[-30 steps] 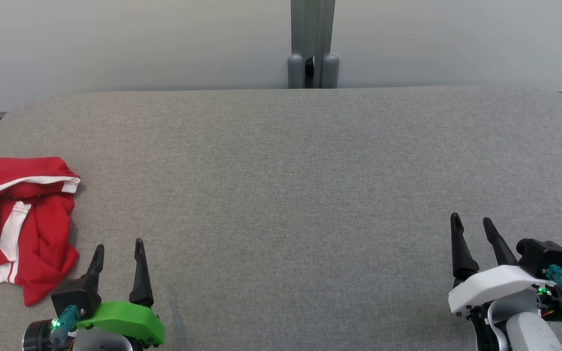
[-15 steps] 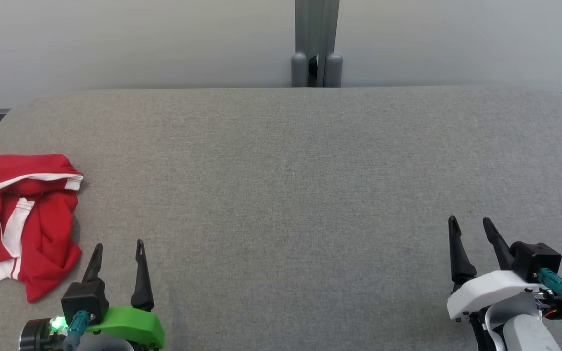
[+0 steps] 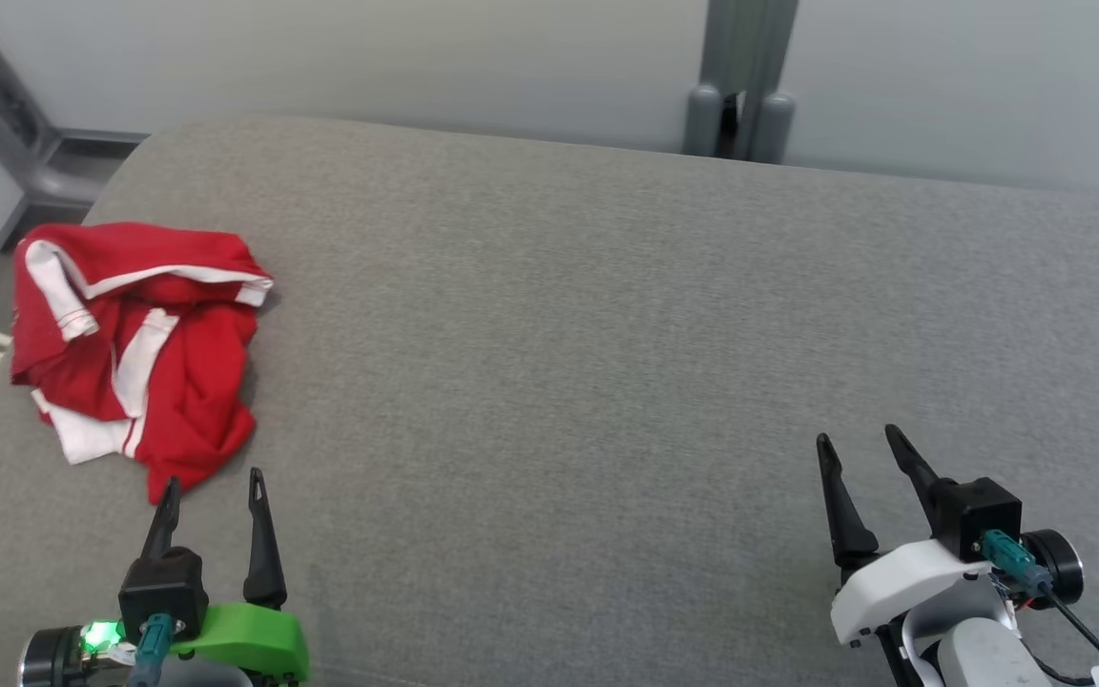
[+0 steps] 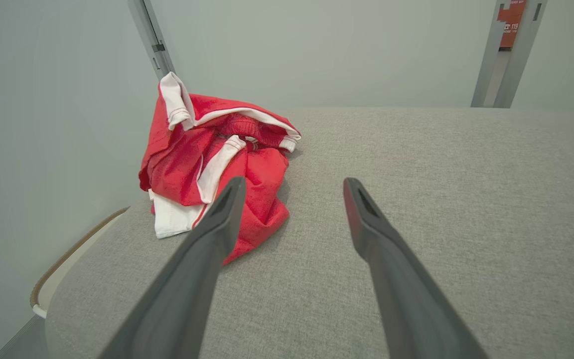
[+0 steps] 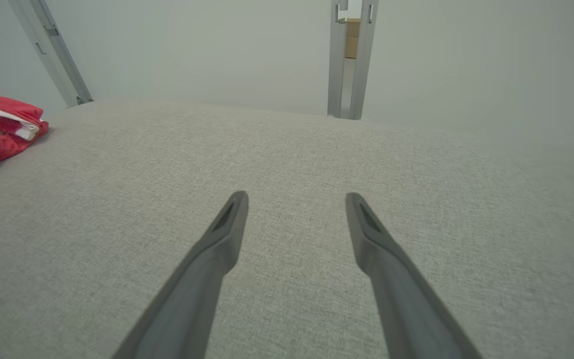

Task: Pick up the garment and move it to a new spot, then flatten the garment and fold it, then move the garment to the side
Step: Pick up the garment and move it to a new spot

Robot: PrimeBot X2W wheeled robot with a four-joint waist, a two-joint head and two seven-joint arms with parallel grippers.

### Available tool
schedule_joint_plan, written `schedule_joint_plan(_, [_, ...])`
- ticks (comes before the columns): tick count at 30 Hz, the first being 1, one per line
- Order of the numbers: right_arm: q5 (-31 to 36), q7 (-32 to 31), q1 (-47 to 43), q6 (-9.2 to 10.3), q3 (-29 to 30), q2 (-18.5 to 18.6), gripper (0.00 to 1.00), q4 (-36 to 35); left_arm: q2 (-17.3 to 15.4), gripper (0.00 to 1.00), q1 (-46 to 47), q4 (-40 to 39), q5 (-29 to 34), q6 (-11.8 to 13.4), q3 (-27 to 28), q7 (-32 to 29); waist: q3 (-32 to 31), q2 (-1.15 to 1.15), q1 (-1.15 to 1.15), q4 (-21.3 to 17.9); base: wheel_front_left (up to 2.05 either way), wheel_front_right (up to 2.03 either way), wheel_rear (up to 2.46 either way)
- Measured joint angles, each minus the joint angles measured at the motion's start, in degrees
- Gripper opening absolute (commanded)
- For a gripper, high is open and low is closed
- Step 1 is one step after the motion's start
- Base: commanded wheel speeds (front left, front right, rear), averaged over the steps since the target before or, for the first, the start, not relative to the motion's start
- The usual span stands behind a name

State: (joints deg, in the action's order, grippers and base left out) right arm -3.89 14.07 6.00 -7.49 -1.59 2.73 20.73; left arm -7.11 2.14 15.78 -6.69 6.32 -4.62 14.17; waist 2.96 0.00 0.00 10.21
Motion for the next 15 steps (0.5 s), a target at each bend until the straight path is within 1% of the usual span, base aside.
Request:
schedule_joint_plan(3, [0.88, 0.24, 0.17, 0.0, -1.49, 0.04, 1.0, 0.32, 0.14, 1.0, -0.28, 0.38, 0.97, -0.24, 0.83, 0.18, 0.23, 0.0, 0.0, 3.3, 0.0, 0.0, 0.0])
schedule_joint_plan(9, [2.88, 0.94, 1.13, 0.0, -6.79, 0.04, 1.0, 1.01, 0.45, 1.0, -2.71, 0.86, 3.24, -0.71, 3.14, 0.89, 0.64, 0.0, 0.0, 10.76, 0.0, 0.0, 0.0])
schedule_joint_plan(15, [2.98, 0.99, 2.89, -0.01, -12.45, -0.01, 1.0, 2.14, 1.19, 1.0, -5.32, 0.4, 2.53, -1.04, 6.83, 0.97, 1.25, 0.0, 0.0, 17.16, 0.0, 0.0, 0.0])
